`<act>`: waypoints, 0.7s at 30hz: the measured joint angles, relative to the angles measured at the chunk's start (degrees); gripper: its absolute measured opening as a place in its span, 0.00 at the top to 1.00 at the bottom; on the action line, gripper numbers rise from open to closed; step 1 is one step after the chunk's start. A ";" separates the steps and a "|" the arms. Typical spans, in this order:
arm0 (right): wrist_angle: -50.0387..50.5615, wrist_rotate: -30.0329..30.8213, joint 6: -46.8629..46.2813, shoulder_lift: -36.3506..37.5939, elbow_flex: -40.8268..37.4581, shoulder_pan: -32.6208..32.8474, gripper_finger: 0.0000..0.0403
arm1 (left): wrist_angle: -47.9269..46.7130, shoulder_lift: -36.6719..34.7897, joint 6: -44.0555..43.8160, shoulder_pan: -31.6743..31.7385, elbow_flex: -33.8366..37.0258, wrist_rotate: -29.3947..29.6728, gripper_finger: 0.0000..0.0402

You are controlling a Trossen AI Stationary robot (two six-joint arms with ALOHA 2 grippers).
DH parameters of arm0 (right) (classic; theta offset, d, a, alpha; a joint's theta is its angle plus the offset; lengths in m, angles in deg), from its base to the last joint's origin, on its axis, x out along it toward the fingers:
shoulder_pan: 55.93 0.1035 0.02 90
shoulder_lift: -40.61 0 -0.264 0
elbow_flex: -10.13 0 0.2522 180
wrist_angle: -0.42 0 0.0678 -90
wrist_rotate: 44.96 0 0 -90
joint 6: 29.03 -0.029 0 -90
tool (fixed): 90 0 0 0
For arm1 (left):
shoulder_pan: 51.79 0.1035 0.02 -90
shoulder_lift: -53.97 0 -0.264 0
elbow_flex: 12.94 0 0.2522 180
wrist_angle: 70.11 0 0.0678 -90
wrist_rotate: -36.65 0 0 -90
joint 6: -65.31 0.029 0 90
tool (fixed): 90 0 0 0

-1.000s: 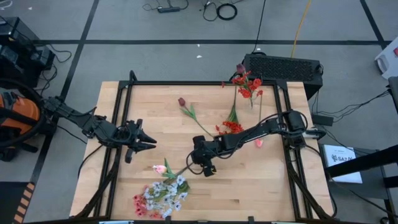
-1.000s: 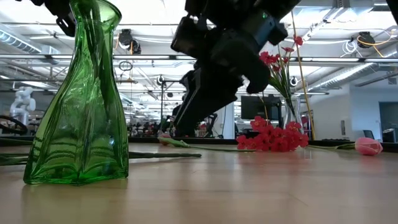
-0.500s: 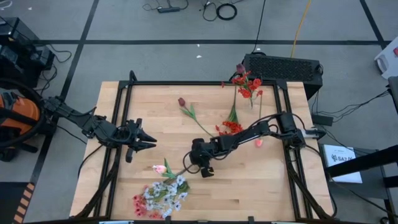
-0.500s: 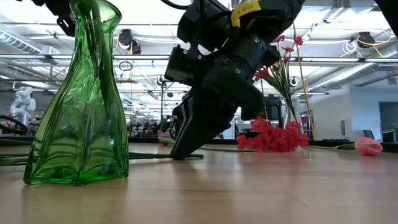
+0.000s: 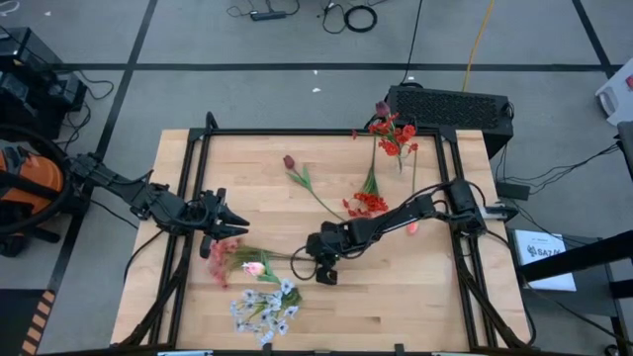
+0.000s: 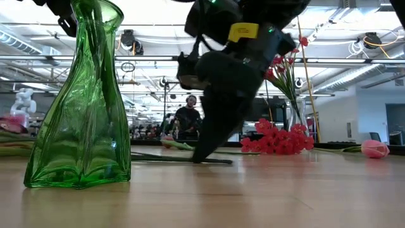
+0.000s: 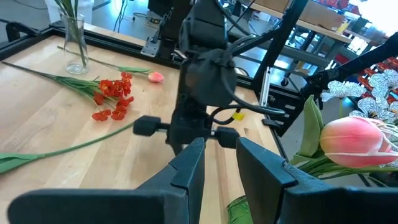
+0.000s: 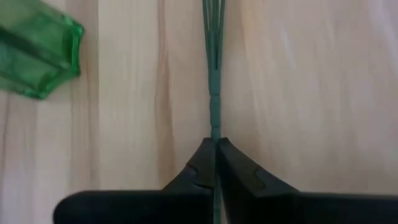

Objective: Sort flowers into vase by color
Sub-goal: Put the pink flowers into the green vase

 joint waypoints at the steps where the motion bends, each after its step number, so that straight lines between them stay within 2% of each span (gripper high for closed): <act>1: 1.02 0.23 -1.49 0.36 -0.06 0.56 1.00 | 0.00 0.00 0.00 0.00 0.00 0.00 0.75; 14: 26.44 -4.55 -18.11 7.67 -0.62 7.90 1.00 | -0.04 -0.04 0.03 0.01 0.00 -0.02 0.75; 18: 27.53 -9.29 -22.02 7.99 -0.59 10.63 1.00 | -0.04 -0.04 0.00 0.02 0.00 -0.33 0.75; 21: 27.25 -9.72 -25.80 8.05 -0.51 12.68 1.00 | -0.04 -0.04 0.00 0.02 0.00 -1.19 0.75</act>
